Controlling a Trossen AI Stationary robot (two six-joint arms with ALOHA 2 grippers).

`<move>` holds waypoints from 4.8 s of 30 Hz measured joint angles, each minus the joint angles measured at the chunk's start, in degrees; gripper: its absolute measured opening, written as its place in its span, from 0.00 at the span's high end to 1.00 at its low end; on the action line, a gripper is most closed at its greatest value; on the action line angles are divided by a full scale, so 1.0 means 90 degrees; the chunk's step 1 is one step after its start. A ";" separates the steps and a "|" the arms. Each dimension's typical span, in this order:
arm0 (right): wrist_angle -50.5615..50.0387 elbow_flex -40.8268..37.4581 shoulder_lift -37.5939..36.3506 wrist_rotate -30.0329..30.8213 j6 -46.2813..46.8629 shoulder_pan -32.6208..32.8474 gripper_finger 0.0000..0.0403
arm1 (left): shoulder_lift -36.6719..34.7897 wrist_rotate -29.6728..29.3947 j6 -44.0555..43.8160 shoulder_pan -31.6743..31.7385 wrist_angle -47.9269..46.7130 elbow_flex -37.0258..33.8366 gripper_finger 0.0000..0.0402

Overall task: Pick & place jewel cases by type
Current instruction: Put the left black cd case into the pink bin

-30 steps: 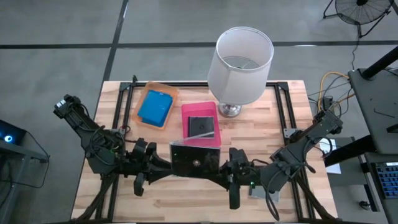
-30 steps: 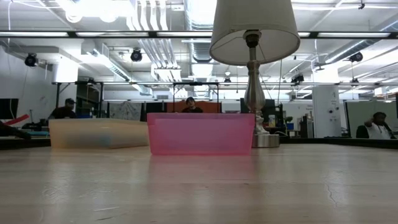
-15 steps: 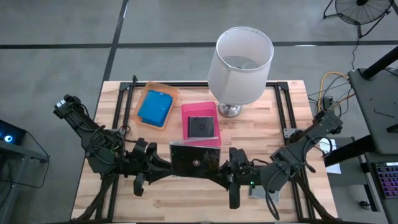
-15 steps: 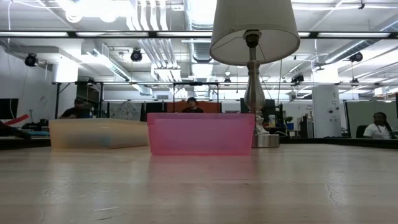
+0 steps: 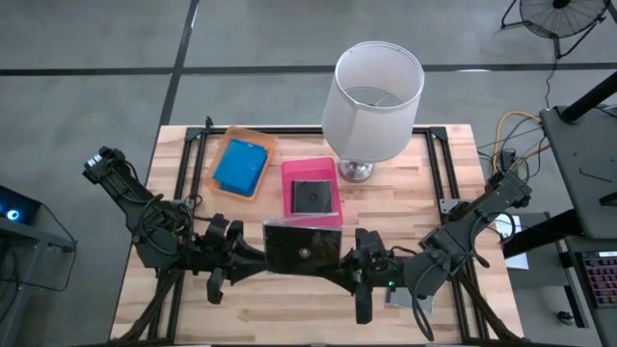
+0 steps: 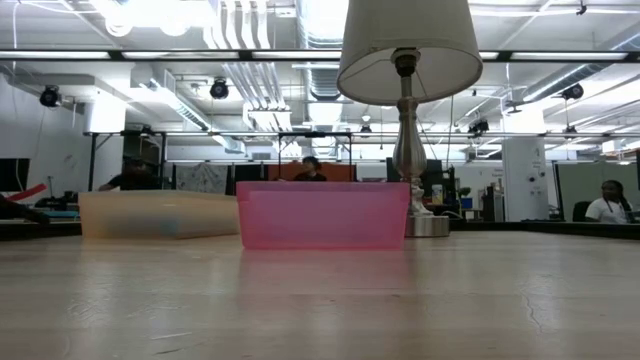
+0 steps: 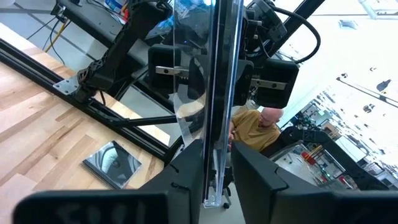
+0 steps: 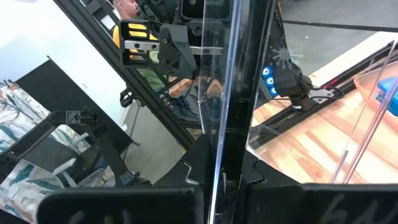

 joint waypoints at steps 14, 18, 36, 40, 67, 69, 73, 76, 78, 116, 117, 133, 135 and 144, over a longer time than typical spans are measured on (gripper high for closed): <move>0.0002 0.0002 0.0000 0.0002 -0.0002 0.0001 0.97 | 0.0002 -0.0109 0.0090 0.0000 -0.0002 0.0000 0.97; 0.0002 0.0002 0.0000 0.0002 -0.0006 0.0001 0.97 | 0.0002 -0.0117 0.0093 0.0000 0.0002 0.0000 0.98; -0.0012 0.0002 -0.0377 0.0082 -0.0348 0.0306 0.60 | 0.0002 -0.0144 0.0117 0.0000 0.0063 0.0002 0.98; -0.0126 0.0002 -0.0524 0.0240 -0.0365 0.0494 0.57 | 0.0002 -0.0145 0.0142 0.0000 0.0066 0.0002 0.98; -0.0481 0.0000 -0.0876 0.1853 -0.0245 0.1136 0.48 | -0.0002 0.0907 0.1256 0.0000 0.1450 0.0007 0.98; -0.0254 0.0000 -0.0877 0.1845 -0.0375 0.1117 0.45 | -0.0002 0.0919 0.1317 0.0000 0.1501 0.0007 0.98; -0.0016 0.0000 -0.0877 0.1835 -0.0626 0.1108 0.39 | -0.0002 0.1035 0.1329 0.0002 0.1530 0.0007 0.98; 0.0084 0.0000 -0.0877 0.1836 -0.0764 0.1108 0.35 | -0.0002 0.1079 0.1329 0.0002 0.1529 0.0007 0.98; 0.0090 0.0000 -0.0877 0.1835 -0.0779 0.1108 0.33 | -0.0002 0.1081 0.1329 0.0002 0.1545 0.0007 0.98; 0.0721 -0.0002 -0.0867 0.0262 -0.1627 0.0493 0.25 | -0.0002 0.0404 0.1311 0.0017 0.1348 0.0005 0.98; 0.0718 -0.0002 -0.0867 0.0262 -0.1633 0.0494 0.25 | -0.0002 0.0340 0.1304 0.0019 0.1347 0.0005 0.98; 0.0367 -0.0002 -0.0865 0.0374 -0.1673 0.0416 0.25 | -0.0002 0.0743 0.1965 0.0015 0.0710 0.0005 0.98; 0.0369 -0.0002 -0.0865 0.0372 -0.1687 0.0416 0.25 | -0.0004 0.0715 0.1954 0.0016 0.0481 0.0003 0.98; 0.0367 -0.0002 -0.0865 0.0376 -0.2477 0.0416 0.25 | -0.0012 0.0521 0.1892 0.0085 -0.0216 0.0092 0.98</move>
